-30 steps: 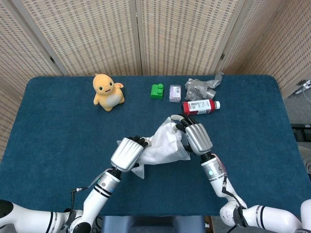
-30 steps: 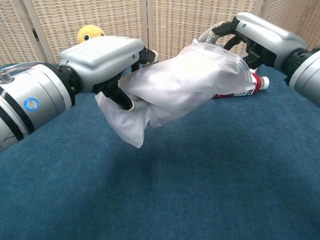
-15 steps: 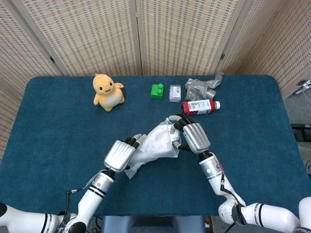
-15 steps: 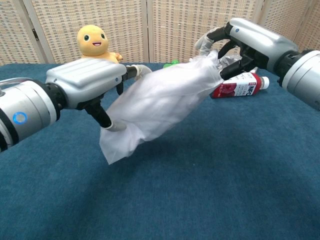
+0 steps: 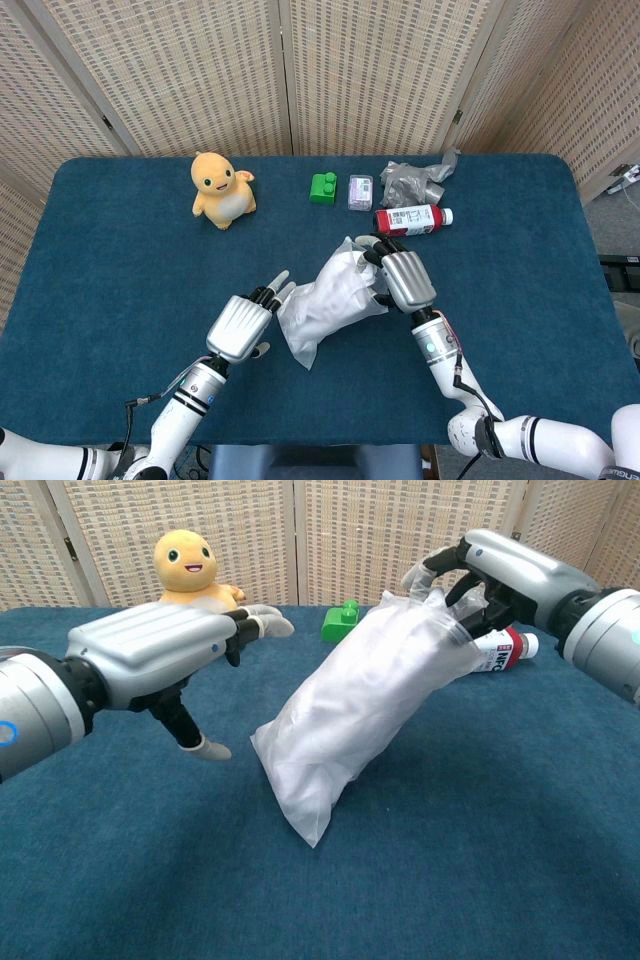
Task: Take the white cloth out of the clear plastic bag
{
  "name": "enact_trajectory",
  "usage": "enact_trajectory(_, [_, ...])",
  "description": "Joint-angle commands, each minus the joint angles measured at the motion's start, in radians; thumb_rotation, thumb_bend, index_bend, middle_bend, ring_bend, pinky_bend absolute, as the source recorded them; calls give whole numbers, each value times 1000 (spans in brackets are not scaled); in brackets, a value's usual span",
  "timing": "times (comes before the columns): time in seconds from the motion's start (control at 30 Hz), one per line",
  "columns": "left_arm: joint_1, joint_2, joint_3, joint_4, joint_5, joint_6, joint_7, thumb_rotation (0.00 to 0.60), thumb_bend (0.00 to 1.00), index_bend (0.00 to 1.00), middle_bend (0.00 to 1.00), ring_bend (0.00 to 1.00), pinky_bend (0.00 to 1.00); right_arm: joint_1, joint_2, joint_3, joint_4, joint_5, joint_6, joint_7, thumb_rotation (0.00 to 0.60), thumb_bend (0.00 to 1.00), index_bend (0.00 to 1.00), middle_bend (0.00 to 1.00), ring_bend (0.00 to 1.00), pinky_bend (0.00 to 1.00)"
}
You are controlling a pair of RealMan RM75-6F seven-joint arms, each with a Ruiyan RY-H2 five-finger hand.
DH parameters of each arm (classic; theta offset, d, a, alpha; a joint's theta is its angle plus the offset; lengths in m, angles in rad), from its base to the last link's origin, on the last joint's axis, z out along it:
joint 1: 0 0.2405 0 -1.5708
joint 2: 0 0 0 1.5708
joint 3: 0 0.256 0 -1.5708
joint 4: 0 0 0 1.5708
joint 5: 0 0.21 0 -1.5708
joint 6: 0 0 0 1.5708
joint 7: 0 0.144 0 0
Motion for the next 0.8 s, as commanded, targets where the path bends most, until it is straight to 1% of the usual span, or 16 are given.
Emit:
enact_trajectory(0.03, [20, 2, 32, 31, 91, 17, -54, 600, 54, 84, 144, 341, 628, -5, 4, -1, 1, 12, 2, -6, 600, 622, 707, 241, 127, 283])
enact_trajectory(0.13, [30, 1, 50, 55, 158, 24, -95, 600, 54, 149, 234, 390, 643, -14, 9, -6, 5, 28, 4, -11, 600, 626, 708, 241, 127, 283])
enact_trajectory(0.23, [35, 7, 62, 69, 205, 20, -124, 600, 54, 204, 297, 426, 656, -26, 15, -16, 12, 41, 5, -12, 600, 630, 707, 241, 127, 283])
enact_trajectory(0.57, [34, 15, 82, 77, 278, -39, -158, 600, 54, 314, 406, 518, 724, -65, 4, -52, 85, 73, -16, 40, 600, 630, 707, 241, 127, 283])
enact_trajectory(0.67, [26, 8, 87, 93, 315, -57, -168, 600, 55, 347, 478, 557, 744, -67, -1, -51, 99, 69, -17, 53, 600, 630, 707, 241, 127, 283])
enact_trajectory(0.8, [15, -8, 91, 128, 374, -73, -207, 600, 54, 390, 620, 632, 817, -67, 2, -43, 102, 63, -15, 63, 600, 630, 707, 241, 127, 283])
